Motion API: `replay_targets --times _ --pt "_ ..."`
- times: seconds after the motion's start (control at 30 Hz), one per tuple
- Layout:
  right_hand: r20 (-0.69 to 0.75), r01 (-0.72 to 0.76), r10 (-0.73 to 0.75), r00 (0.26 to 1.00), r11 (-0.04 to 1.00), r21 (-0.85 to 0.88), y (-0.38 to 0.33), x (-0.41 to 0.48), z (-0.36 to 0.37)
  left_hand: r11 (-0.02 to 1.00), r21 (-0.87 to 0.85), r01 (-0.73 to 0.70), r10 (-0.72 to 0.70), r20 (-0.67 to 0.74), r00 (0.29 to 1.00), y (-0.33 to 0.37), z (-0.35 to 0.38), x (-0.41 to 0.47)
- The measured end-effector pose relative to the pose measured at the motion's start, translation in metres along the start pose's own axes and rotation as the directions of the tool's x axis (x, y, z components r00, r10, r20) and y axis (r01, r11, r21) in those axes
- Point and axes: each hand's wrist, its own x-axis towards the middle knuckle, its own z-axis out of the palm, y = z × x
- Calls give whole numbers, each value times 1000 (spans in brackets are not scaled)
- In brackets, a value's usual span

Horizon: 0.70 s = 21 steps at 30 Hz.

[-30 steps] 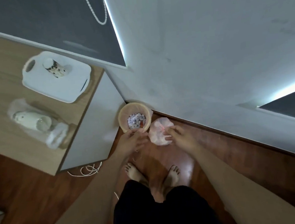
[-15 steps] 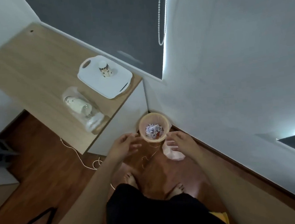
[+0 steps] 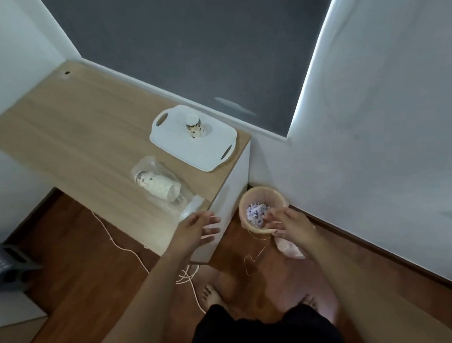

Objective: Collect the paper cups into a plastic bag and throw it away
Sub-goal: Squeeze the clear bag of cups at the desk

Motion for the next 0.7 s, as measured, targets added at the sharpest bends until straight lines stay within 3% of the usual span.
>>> replay_targets --times 0.13,0.4,0.6,0.7 --pt "-41 17 -16 999 1000 17 -6 3 44 1000 28 -14 13 37 999 19 -43 18" --pt "15 -42 43 999 995 -87 -9 18 143 995 76 -60 59 7 998 61 -132 53" --pt "88 -258 276 957 950 -176 -29 53 198 995 74 -69 72 -43 996 92 -169 85" --pt "116 -356 370 922 926 -125 -43 71 223 997 57 -59 63 -59 996 96 -178 97"
